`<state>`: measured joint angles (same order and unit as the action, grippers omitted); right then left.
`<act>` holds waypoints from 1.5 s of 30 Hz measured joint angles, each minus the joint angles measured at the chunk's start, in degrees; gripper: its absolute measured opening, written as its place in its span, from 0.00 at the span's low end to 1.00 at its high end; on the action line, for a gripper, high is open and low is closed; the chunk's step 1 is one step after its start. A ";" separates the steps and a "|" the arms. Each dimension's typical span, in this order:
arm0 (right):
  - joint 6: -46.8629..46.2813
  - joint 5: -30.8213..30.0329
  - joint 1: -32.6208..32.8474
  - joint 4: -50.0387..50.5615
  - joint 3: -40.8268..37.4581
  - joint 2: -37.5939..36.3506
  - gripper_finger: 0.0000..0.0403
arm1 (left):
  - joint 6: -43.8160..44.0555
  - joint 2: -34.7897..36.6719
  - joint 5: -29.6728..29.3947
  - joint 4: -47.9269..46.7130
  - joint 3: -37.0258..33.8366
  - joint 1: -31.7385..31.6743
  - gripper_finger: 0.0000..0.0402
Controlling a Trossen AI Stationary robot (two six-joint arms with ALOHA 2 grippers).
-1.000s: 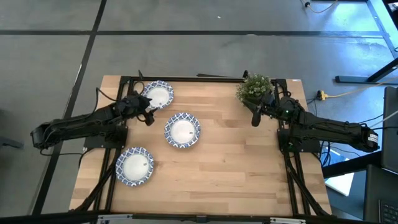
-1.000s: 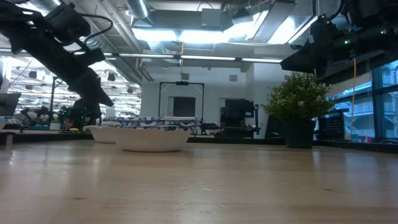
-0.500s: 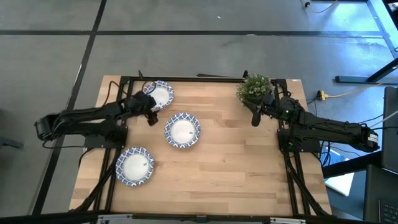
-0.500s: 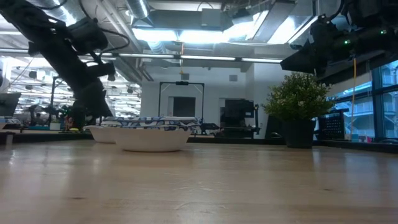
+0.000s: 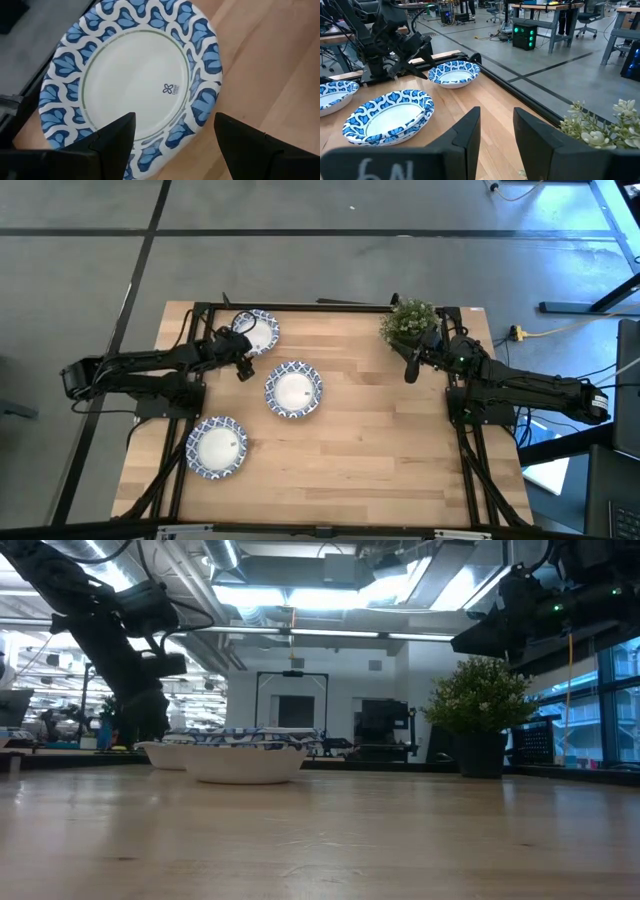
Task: Nest bowls inside each other
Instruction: Stack the white patterned bowl on the other white patterned bowls
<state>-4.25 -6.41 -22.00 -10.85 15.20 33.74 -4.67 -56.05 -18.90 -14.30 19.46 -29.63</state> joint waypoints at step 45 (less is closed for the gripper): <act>0.04 0.01 0.00 0.03 0.00 0.02 0.29 | 0.09 -6.14 1.01 3.71 0.04 -2.36 0.44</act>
<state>-4.21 -6.40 -22.00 -10.82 15.20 33.76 -4.58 -62.19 -17.89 -10.59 19.51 -31.99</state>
